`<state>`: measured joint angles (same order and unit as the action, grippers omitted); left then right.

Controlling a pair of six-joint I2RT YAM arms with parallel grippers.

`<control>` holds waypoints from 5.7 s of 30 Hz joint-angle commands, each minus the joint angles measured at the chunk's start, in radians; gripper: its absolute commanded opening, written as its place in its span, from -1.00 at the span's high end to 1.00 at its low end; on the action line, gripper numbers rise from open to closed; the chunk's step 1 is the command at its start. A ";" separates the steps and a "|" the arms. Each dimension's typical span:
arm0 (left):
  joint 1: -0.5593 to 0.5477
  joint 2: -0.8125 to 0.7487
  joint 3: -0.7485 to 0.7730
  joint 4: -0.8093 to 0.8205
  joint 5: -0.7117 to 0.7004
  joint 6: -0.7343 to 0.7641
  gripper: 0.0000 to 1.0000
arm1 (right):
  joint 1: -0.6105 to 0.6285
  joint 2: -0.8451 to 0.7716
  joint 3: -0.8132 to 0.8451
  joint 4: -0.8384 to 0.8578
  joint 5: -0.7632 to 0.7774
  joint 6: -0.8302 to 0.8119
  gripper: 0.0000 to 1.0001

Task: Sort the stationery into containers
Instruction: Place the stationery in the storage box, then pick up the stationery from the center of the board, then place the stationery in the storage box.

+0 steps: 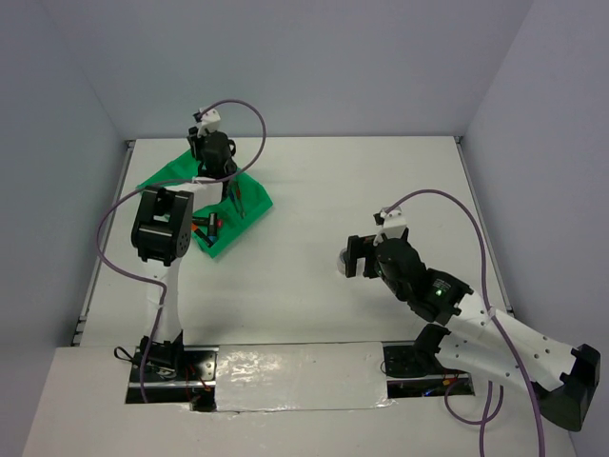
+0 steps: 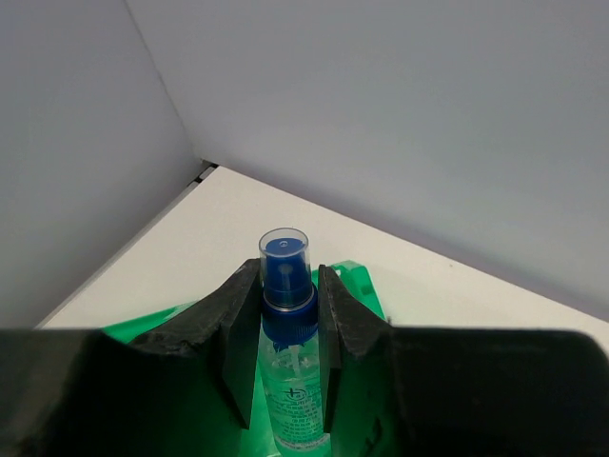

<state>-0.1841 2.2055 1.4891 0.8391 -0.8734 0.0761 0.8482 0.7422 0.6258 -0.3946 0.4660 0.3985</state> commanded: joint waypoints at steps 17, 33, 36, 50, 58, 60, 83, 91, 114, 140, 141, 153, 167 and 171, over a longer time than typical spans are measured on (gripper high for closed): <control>0.012 0.034 -0.122 0.204 0.017 -0.009 0.02 | 0.000 0.026 0.011 0.051 0.034 -0.020 -0.99; 0.003 -0.116 -0.112 0.049 0.050 -0.116 -0.99 | 0.000 0.036 0.017 0.054 0.013 -0.030 -0.99; -0.017 -0.182 -0.014 -0.104 0.040 -0.153 -0.99 | 0.000 0.033 0.020 0.051 0.006 -0.033 -0.99; -0.286 -0.510 -0.030 -0.901 0.635 -0.643 -0.99 | -0.001 -0.158 0.025 -0.018 0.190 0.080 -1.00; -0.612 -0.581 -0.348 -0.614 0.683 -0.602 -0.99 | 0.000 -0.334 0.095 -0.222 0.345 0.201 -0.99; -0.661 -0.579 -0.392 -0.559 0.741 -0.517 -0.99 | 0.000 -0.340 0.112 -0.277 0.365 0.209 -0.99; -0.859 -0.260 -0.217 -0.583 0.657 -0.259 -0.99 | 0.002 -0.428 0.101 -0.294 0.283 0.191 -0.99; -0.861 -0.228 -0.260 -0.575 0.627 -0.298 -0.85 | 0.000 -0.417 0.086 -0.277 0.260 0.183 -0.99; -0.842 -0.309 -0.306 -0.610 0.473 -0.341 0.89 | 0.000 -0.425 0.083 -0.251 0.235 0.152 -0.99; 0.239 -0.461 -0.012 -1.006 0.201 -0.731 0.81 | 0.002 -0.253 -0.029 0.029 -0.018 0.027 -0.99; 0.242 -0.445 -0.018 -0.976 0.202 -0.722 0.78 | 0.000 -0.253 -0.034 0.036 -0.021 0.023 -0.99; 0.275 -0.316 -0.059 -0.962 0.290 -0.766 0.54 | 0.000 -0.231 -0.040 0.063 0.002 -0.009 -0.99; 0.267 -0.276 0.000 -1.073 0.254 -0.785 -0.79 | 0.000 -0.236 -0.046 0.059 0.000 -0.003 -0.99; 0.267 -0.308 0.036 -1.126 0.238 -0.800 -0.99 | 0.000 -0.230 -0.040 0.054 -0.001 -0.003 -0.99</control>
<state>0.0845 1.9507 1.4712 -0.2558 -0.5884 -0.6960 0.8482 0.5137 0.5816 -0.3748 0.4583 0.4026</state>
